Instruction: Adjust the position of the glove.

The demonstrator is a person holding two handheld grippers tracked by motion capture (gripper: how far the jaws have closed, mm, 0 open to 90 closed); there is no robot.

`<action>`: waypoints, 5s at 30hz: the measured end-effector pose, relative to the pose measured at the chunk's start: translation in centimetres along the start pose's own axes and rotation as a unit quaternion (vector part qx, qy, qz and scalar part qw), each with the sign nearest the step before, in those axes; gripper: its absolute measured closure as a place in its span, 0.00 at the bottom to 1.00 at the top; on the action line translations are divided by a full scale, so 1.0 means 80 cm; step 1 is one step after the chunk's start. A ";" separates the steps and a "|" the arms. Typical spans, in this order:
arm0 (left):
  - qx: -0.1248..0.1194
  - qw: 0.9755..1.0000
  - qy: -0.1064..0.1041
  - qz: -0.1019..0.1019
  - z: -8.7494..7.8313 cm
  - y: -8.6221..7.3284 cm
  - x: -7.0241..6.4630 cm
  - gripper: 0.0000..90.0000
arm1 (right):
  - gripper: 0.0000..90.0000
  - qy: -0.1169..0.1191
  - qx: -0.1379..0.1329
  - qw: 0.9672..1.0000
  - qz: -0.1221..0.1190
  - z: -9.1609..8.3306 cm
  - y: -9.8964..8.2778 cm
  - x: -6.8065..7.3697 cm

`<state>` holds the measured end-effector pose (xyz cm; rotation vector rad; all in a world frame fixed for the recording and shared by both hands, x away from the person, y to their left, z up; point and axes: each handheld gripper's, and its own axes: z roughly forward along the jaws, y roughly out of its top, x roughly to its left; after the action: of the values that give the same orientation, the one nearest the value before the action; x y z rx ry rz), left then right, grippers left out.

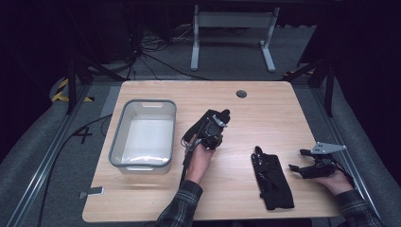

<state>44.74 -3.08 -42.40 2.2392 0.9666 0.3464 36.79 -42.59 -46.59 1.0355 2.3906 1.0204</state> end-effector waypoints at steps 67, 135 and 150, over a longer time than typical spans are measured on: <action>0.035 0.998 -0.045 0.002 0.080 0.043 0.013 1.00 | 0.14 0.003 0.000 1.000 -0.002 0.000 0.000 -0.001; 0.020 0.992 -0.123 -0.024 0.003 -0.059 -0.075 1.00 | 1.00 0.136 0.015 0.986 -0.098 0.037 0.059 0.084; -0.001 0.993 -0.118 -0.028 0.017 -0.050 -0.082 1.00 | 1.00 0.143 0.016 0.984 -0.109 0.044 0.066 0.090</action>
<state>38.72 -6.46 -45.96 2.1869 0.9007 0.0547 36.42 -33.07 -45.35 0.6542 2.6843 1.1152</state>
